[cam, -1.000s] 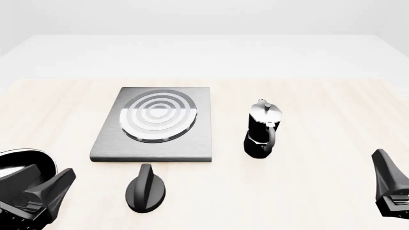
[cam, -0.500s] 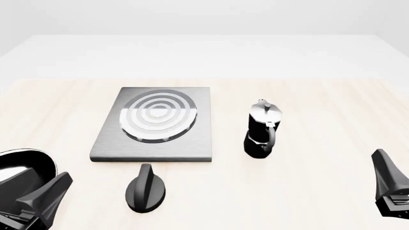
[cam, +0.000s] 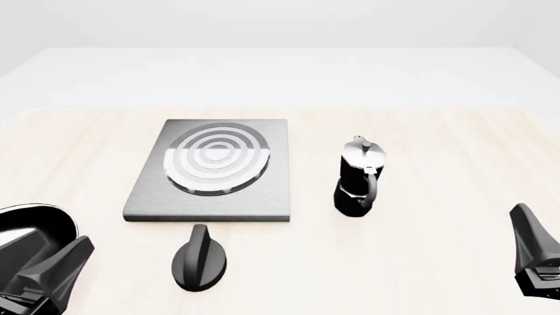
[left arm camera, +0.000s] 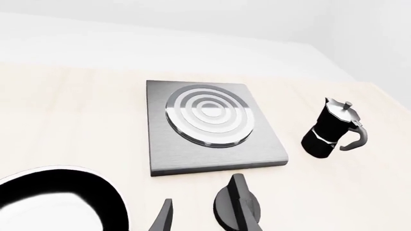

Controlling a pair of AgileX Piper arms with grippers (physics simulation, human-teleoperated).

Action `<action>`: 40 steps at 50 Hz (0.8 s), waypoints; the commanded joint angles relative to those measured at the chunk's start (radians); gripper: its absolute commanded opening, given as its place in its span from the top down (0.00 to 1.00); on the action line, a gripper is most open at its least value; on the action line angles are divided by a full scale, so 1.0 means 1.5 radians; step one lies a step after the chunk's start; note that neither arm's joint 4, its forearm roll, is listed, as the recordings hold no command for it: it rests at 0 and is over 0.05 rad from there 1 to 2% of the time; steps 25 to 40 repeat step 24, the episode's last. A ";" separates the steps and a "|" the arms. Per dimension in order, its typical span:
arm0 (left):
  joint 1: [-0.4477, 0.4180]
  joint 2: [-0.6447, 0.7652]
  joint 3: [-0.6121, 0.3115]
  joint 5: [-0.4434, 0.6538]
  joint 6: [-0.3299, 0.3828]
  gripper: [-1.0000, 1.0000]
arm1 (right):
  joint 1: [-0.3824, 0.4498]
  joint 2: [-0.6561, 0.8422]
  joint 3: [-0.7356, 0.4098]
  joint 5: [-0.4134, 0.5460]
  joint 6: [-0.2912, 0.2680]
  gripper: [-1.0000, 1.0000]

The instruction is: Turn on the stove.

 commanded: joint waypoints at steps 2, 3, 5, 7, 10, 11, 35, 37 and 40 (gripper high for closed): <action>0.021 -0.001 -0.013 0.027 0.027 0.00 | 0.000 0.000 0.000 -0.001 0.000 0.00; 0.022 -0.001 -0.012 0.028 0.027 0.00 | 0.000 0.000 0.000 -0.001 0.000 0.00; 0.023 -0.001 -0.013 0.029 0.031 0.00 | 0.000 -0.001 0.000 -0.002 -0.001 0.00; 0.027 -0.001 -0.010 0.028 0.033 0.00 | -0.001 -0.001 0.000 -0.002 -0.001 0.00; 0.034 -0.001 -0.016 0.032 0.036 0.00 | -0.001 -0.001 0.000 0.000 -0.001 0.00; 0.034 -0.001 -0.018 0.030 0.039 0.00 | -0.001 -0.001 0.000 0.000 -0.001 0.00; 0.067 -0.001 -0.014 0.025 0.050 0.00 | -0.002 0.000 0.000 0.000 -0.002 0.00; 0.067 -0.001 -0.014 0.025 0.050 0.00 | -0.002 0.000 0.000 0.000 -0.002 0.00; 0.067 -0.001 -0.014 0.025 0.050 0.00 | -0.002 0.000 0.000 0.000 -0.002 0.00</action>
